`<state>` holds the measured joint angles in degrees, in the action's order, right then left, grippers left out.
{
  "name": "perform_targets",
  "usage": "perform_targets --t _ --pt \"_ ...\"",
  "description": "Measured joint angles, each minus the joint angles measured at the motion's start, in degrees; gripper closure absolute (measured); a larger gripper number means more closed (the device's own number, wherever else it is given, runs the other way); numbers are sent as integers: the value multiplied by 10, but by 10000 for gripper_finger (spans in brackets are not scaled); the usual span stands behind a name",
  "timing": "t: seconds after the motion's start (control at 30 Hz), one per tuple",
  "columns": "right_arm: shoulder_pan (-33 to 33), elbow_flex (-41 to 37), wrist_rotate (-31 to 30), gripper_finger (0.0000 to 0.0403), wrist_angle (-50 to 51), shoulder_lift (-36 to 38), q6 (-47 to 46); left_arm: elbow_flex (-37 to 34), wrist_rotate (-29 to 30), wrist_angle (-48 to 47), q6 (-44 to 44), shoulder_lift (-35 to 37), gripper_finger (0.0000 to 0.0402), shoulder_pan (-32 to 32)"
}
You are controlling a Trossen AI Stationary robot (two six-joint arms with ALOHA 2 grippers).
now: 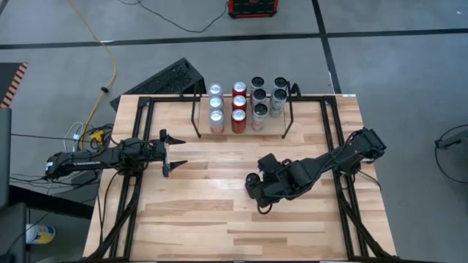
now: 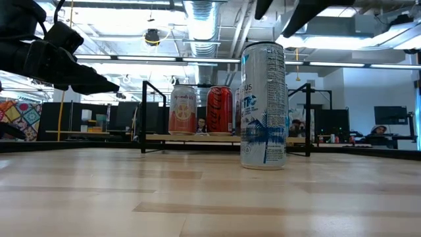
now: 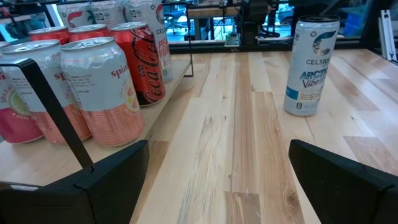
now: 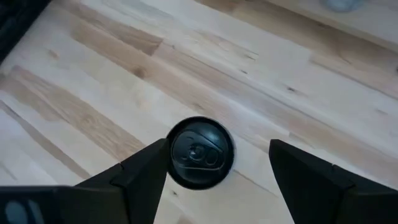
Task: Place canned beverage on shelf
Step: Put the white blue soda can on the shelf aligned with the other white blue soda cans
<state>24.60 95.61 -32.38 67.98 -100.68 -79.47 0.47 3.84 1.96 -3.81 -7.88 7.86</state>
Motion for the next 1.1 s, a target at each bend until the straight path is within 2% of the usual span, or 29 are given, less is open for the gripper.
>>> perform_targets --t 0.43,0.53,0.73,0.9,1.1 --pt "12 -17 -40 101 -20 1 -50 0 0 0 0 0 28 0" --pt "14 -40 -45 101 -51 1 -17 0 0 0 0 0 28 0" --pt "-12 -46 -56 101 -51 1 83 0 0 0 0 0 28 0" --pt "-42 -47 -30 101 -59 1 146 0 0 0 0 0 28 0" --pt "-69 -47 13 98 -68 1 150 0 0 0 0 0 28 0"
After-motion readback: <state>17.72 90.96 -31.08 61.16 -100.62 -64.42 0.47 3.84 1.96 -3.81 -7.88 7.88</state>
